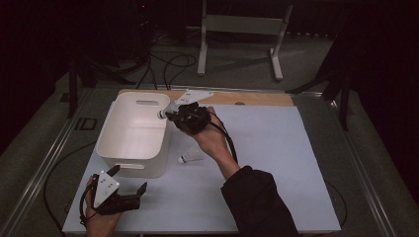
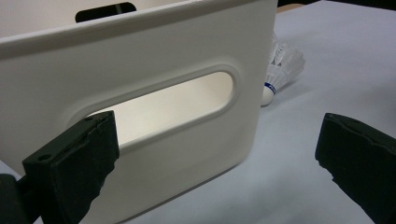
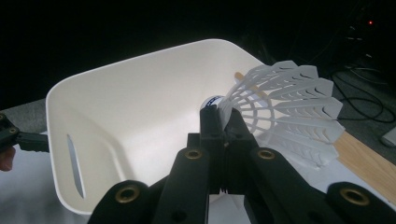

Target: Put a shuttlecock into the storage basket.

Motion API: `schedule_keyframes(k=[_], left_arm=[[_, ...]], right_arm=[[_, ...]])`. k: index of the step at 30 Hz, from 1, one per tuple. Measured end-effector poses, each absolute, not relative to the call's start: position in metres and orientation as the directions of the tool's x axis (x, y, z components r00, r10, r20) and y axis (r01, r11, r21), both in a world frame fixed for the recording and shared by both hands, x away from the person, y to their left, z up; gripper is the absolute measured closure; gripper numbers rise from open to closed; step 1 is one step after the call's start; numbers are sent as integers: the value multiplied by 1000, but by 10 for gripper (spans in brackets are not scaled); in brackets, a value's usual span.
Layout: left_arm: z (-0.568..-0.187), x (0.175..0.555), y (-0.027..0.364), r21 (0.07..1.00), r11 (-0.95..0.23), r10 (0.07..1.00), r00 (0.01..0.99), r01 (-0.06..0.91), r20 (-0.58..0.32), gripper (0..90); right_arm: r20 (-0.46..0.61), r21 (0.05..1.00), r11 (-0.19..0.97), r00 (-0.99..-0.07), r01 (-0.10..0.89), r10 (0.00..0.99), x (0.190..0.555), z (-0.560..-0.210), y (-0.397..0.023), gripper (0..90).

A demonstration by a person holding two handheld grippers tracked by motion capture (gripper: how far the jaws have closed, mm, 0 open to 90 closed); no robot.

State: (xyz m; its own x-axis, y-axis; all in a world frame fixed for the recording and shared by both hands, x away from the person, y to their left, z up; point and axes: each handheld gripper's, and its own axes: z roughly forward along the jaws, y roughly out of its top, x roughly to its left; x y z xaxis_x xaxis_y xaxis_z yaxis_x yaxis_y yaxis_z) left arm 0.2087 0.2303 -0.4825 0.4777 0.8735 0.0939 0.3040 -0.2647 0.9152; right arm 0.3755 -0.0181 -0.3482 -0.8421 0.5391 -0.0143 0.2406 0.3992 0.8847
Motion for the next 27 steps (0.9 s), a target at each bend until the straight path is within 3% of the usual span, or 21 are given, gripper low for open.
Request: schedule_keyframes(k=[18,19,21,24,25,27], left_arm=[[-482,208,231,916,-264,874,477,303,94,1],[-482,208,231,916,-264,874,477,303,94,1],[-482,208,231,916,-264,874,476,302,94,0],[-482,208,232,916,-263,875,475,303,94,1],[-482,208,232,916,-264,874,476,303,94,1],[-482,208,231,915,-266,874,477,303,96,1]], right_arm=[[-17,872,428,-859,238,512,374,-353,4,882],[-13,873,426,-861,238,508,375,-354,5,810],[10,869,424,-867,254,498,376,-355,5,547],[6,858,441,-864,263,503,377,-356,5,464],[14,854,441,-858,277,513,378,-357,4,359],[10,853,439,-849,283,528,378,-356,1,319]])
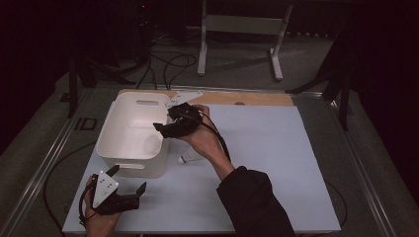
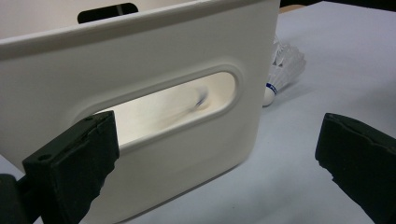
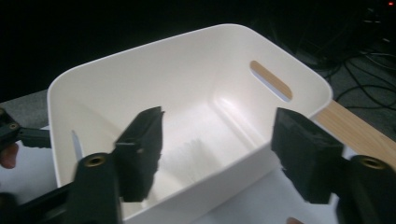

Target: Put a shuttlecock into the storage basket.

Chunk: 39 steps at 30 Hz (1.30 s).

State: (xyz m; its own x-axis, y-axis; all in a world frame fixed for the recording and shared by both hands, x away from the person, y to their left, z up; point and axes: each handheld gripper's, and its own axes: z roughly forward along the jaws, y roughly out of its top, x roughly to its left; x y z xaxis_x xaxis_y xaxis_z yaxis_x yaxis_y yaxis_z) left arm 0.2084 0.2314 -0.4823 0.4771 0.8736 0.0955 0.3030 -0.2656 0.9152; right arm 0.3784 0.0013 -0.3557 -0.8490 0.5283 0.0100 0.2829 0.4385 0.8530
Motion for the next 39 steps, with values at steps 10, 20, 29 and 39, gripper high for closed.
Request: schedule_keyframes(k=[10,20,29,39], left_arm=[[-482,208,231,915,-267,873,477,304,96,1],[-482,209,231,915,-268,873,477,303,98,1],[-482,208,231,915,-266,874,477,303,96,1],[-482,208,231,915,-266,874,477,303,96,1]], right_arm=[[-11,851,437,-821,292,571,381,-354,-12,198],[-7,848,424,-792,319,610,388,-359,-26,162],[0,844,417,-779,337,627,391,-363,-34,158],[5,837,416,-766,355,643,393,-370,-44,158]])
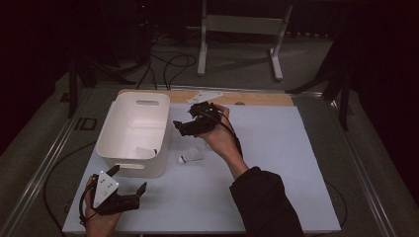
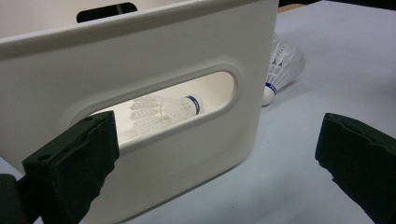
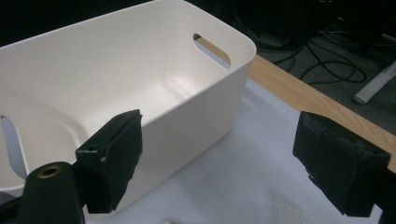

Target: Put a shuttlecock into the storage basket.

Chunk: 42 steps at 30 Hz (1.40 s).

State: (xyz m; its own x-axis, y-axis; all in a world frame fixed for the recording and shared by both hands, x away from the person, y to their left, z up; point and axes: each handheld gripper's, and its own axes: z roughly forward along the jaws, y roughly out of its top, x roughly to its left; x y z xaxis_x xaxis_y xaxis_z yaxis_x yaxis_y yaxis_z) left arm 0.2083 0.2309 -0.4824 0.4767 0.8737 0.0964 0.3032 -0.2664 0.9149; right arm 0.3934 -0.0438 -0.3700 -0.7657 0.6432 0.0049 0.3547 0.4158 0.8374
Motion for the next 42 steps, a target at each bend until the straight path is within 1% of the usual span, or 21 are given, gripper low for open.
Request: schedule_keyframes(k=[25,42], left_arm=[[-482,208,231,916,-265,874,476,302,96,0],[-483,208,230,915,-265,874,477,303,95,1]], right_arm=[[5,816,427,-743,389,669,391,-384,-59,149],[6,799,437,-732,413,682,388,-400,-69,148]])
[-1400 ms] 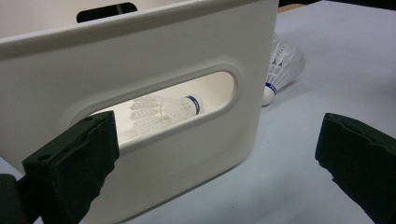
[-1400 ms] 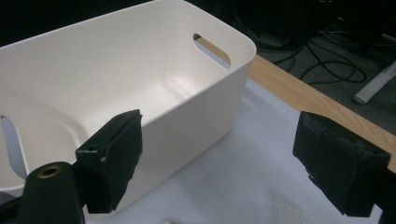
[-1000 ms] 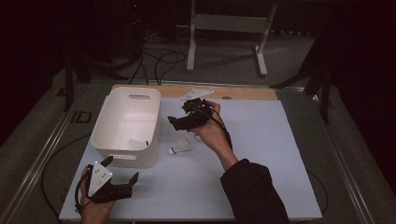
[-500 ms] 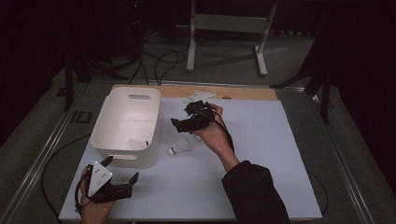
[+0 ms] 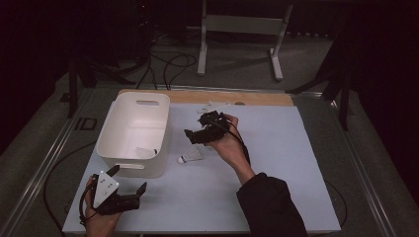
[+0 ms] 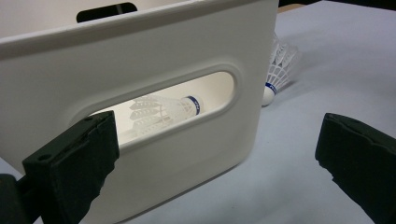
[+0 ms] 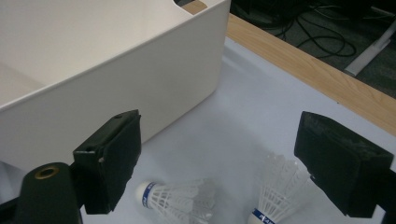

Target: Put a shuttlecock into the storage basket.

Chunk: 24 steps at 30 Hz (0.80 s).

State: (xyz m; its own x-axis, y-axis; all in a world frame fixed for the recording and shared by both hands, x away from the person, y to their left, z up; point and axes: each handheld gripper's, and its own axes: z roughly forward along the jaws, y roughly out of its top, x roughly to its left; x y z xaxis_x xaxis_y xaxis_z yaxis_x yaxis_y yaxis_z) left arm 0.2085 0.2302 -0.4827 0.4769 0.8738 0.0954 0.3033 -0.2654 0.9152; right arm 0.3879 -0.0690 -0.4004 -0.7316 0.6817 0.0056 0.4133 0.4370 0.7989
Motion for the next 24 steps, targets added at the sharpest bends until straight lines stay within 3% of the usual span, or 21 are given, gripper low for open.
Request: schedule_keyframes(k=[24], left_arm=[[-483,208,230,915,-266,874,475,303,97,1]], right_arm=[[4,780,456,-733,427,680,381,-419,-80,145]])
